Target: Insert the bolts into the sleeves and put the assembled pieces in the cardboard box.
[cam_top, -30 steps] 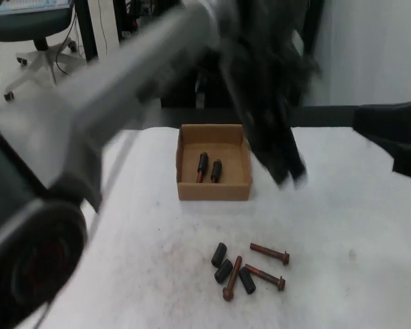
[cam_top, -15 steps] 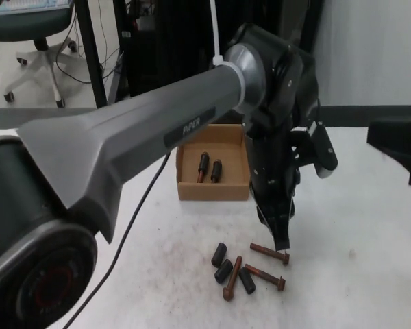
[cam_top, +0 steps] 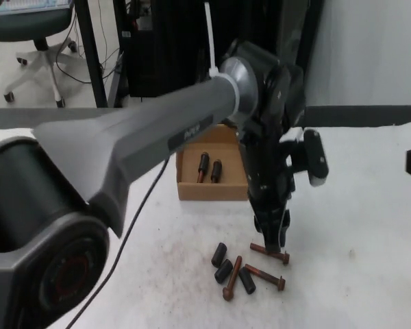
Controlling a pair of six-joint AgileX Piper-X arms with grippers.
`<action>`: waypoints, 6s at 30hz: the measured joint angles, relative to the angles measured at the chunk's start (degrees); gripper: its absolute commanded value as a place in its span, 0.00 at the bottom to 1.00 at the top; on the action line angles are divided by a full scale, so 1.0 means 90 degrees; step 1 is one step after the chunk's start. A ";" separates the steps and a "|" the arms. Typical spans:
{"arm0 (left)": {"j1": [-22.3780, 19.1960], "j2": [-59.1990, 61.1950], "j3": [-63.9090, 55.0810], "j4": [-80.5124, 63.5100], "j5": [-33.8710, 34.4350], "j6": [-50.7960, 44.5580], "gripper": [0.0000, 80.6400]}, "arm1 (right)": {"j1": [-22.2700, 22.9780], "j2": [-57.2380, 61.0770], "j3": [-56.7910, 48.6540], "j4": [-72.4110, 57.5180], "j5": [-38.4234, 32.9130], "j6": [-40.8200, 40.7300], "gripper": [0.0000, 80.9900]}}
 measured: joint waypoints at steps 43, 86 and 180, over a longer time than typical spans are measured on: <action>-0.0114 0.0595 0.0041 -0.0480 -0.0724 0.0176 0.50 | -0.0004 -0.0184 0.0000 0.0299 0.0033 -0.0100 0.01; 0.0913 -0.1722 0.0053 -0.0813 -0.2639 -0.2287 0.00 | -0.0004 -0.0399 -0.0440 0.0331 0.1078 -0.0201 0.01; 0.2263 -0.7042 0.7544 -0.2537 -0.0955 -0.5007 0.00 | 0.3850 0.7529 -0.3127 0.1223 0.1695 0.0045 0.32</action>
